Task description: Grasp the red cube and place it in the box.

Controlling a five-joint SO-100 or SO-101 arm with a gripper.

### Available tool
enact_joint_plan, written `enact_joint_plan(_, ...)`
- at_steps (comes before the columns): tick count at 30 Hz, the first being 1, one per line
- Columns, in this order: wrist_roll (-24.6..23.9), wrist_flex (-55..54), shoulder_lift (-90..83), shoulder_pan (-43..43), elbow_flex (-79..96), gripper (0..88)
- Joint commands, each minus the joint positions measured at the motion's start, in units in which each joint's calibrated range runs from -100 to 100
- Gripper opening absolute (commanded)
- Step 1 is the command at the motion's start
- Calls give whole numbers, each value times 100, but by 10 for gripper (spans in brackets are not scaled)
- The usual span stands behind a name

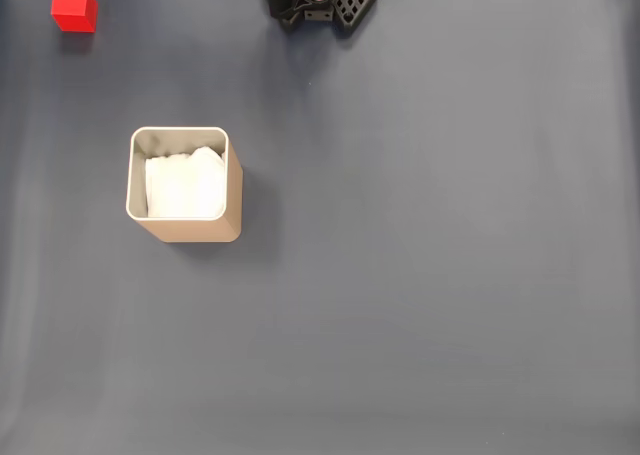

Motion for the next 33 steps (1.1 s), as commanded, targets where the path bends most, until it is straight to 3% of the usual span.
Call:
enact_joint_plan(1,-24,53,-219,116,-89,2)
enact_joint_plan(7,-122,20,-348,187,120,12)
enact_joint_plan(24,-523,-259,-470,379,421,313)
enact_joint_plan(33,-615,-834,-444,414,649,364)
